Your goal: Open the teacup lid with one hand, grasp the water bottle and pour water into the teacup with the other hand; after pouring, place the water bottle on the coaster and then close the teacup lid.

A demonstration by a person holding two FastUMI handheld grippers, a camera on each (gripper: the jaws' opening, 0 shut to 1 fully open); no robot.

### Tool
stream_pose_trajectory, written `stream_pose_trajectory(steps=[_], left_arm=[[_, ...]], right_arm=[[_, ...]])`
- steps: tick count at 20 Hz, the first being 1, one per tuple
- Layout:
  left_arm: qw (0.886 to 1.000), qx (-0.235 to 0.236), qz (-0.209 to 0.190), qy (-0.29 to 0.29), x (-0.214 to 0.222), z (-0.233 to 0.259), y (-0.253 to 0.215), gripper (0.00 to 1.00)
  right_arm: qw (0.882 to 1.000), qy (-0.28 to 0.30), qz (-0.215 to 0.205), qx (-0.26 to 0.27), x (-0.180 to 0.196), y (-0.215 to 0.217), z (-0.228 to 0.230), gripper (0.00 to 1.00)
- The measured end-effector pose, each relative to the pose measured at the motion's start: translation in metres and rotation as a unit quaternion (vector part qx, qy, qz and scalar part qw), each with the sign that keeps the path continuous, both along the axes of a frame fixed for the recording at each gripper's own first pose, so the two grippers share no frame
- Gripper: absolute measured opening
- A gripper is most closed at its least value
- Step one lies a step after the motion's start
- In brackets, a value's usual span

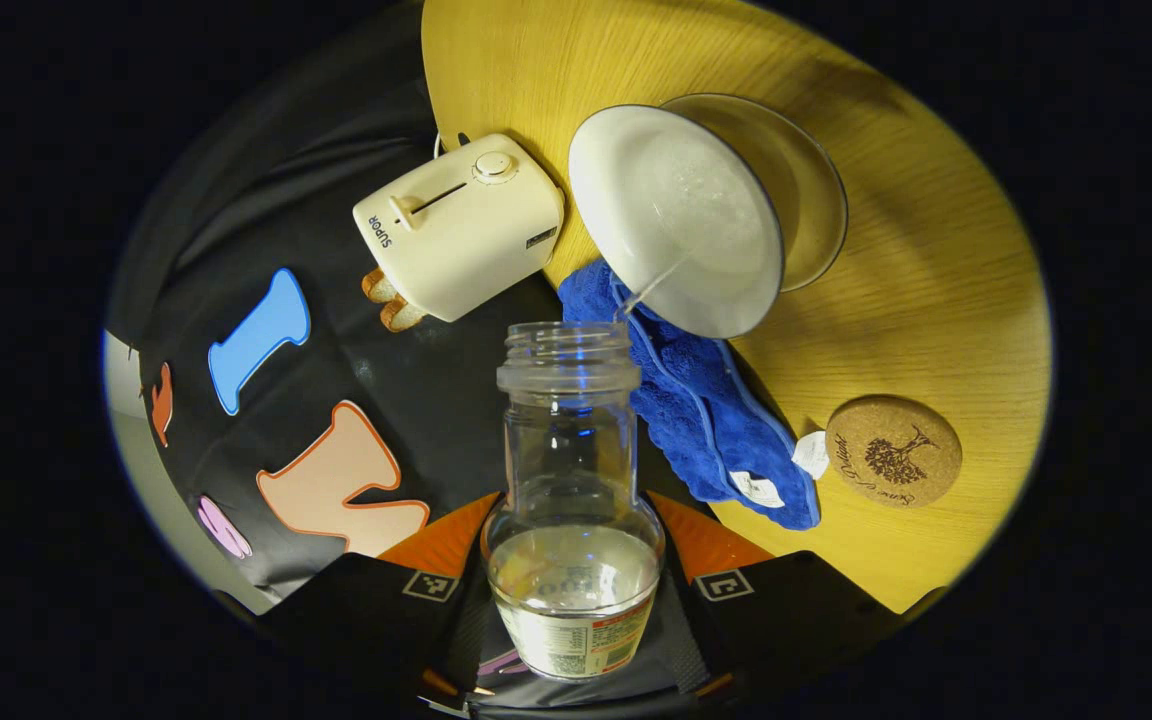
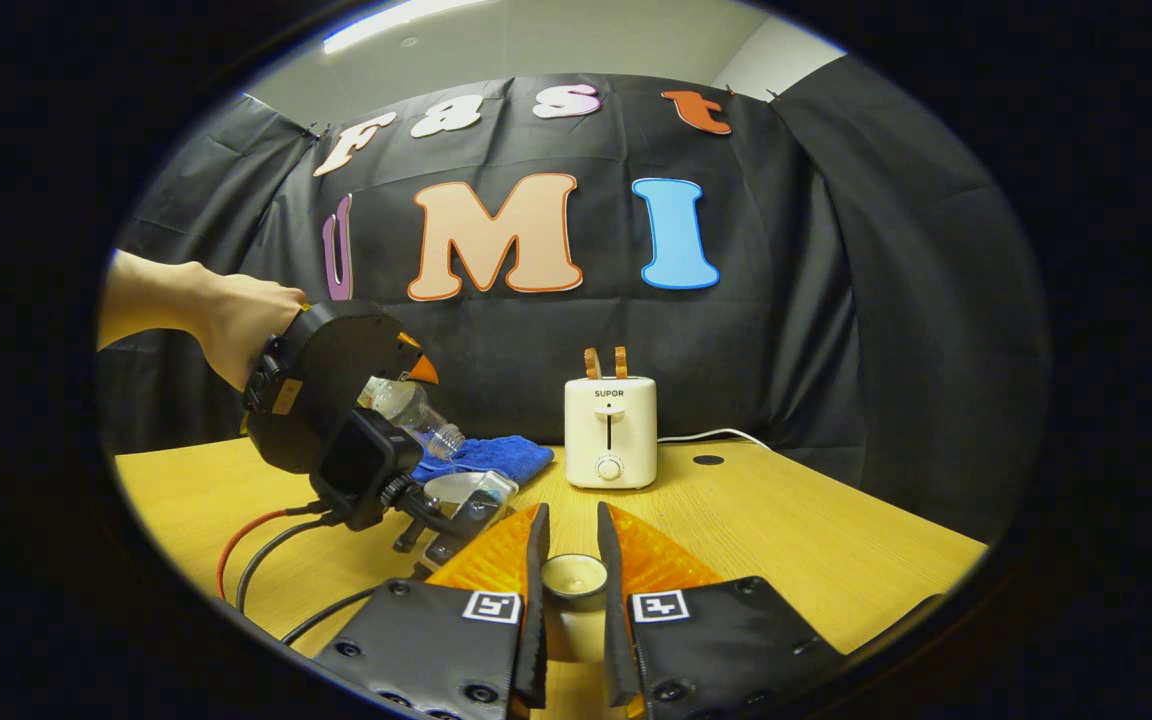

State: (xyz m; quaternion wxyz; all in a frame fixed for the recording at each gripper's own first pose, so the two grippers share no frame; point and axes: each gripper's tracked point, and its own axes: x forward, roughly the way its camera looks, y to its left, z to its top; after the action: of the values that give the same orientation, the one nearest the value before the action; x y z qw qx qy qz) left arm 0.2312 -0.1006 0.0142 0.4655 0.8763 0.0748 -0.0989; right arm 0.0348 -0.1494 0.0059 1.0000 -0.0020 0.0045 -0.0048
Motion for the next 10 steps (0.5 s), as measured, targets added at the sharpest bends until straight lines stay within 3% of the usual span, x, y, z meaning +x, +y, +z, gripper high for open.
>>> stream_pose_trajectory(steps=[6,10], left_arm=[[1.0,-0.012,-0.003,0.0,0.001,0.0,-0.001,0.7],[0.997,-0.074,0.005,0.017,0.0,-0.01,-0.003,0.7]], right_arm=[[1.0,0.0,0.0,0.0,0.0,0.0,0.0,0.26],[1.0,0.0,0.0,0.0,0.0,0.0,0.0,0.26]])
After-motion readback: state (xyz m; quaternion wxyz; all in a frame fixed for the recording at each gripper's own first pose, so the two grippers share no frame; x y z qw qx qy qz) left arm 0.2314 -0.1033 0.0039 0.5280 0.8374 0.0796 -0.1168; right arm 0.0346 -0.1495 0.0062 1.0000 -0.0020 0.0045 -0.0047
